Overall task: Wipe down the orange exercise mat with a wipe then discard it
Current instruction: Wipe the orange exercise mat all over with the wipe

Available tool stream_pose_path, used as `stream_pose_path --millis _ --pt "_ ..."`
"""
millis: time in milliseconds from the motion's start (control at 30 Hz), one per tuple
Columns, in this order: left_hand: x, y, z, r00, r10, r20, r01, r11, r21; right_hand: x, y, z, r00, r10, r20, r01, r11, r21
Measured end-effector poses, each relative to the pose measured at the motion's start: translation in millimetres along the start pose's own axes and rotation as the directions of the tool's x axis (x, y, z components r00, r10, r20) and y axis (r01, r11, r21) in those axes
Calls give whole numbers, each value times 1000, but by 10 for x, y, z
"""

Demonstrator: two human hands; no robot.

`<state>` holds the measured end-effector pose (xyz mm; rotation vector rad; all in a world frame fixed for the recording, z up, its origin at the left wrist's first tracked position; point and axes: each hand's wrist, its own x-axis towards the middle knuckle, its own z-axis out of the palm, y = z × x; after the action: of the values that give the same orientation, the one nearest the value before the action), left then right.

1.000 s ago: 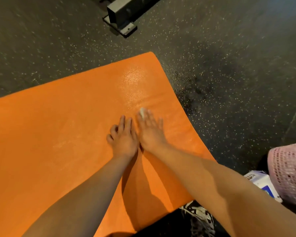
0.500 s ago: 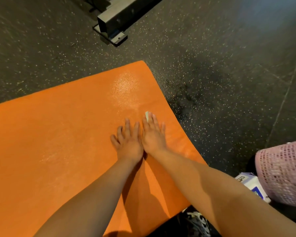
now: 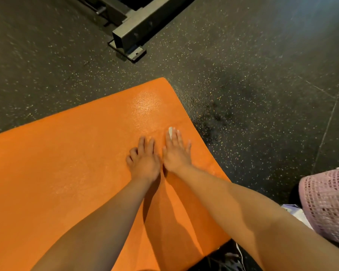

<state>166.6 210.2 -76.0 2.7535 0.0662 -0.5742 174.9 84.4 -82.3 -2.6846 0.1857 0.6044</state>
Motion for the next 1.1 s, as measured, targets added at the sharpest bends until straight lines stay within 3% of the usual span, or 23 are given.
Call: stream_pose_path --millis 67,100,200,267,367,433,500,533,600,667,700,767,833,900,933,1000,1100 --pt "123 -4 -9 1000 4 -4 -3 999 32 97 55 -22 991 -135 27 137 986 -90" --pt "174 -5 -9 1000 4 -12 -3 999 48 150 129 -48 991 -136 12 136 983 -123" --pt "278 -16 10 999 2 -37 0 999 44 327 341 -202 980 162 -117 -166 985 -33" --pt "321 -47 28 995 10 -99 -10 1000 7 450 303 -221 950 269 -159 -267 963 35" --pt "436 -78 -12 981 16 -194 -27 998 -56 539 -60 -105 990 46 -132 -47 999 -6" --pt "526 -102 -49 983 9 -181 -18 999 -46 568 -246 -32 984 -173 -43 169 982 -80" --pt "581 -136 -52 991 11 -136 -12 1000 -13 645 -196 -66 967 -253 -1 250 954 -164" --pt "585 -154 -54 993 17 -120 -16 1000 10 675 -95 -118 975 -223 -26 214 958 -191" --pt "563 -177 -46 993 30 -114 -25 999 39 698 157 -227 992 1 -126 -17 992 -127" --pt "569 -168 -53 993 20 -118 -17 1000 23 693 305 -312 951 252 -179 -251 968 25" --pt "578 -160 -64 993 10 -114 -10 1000 3 694 280 -322 938 292 -186 -284 956 66" --pt "597 -138 -77 994 -3 -113 -2 999 -42 697 76 -286 963 186 -193 -184 983 27" --pt "639 -126 -111 992 -9 -128 0 997 -74 701 -190 -185 990 -76 -120 70 996 -53" --pt "708 -133 -162 990 -9 -144 -3 997 -80 711 -301 -119 964 -261 -46 255 961 -103" --pt "745 -144 -192 988 -4 -152 -6 998 -67 763 -256 -136 957 -283 -56 274 953 -132" --pt "806 -165 -240 988 14 -154 -19 999 -31 896 -72 -249 975 -177 -137 154 974 -166" --pt "844 -166 -271 986 23 -164 -29 999 -34 1045 88 -386 965 129 -230 -140 990 -34"
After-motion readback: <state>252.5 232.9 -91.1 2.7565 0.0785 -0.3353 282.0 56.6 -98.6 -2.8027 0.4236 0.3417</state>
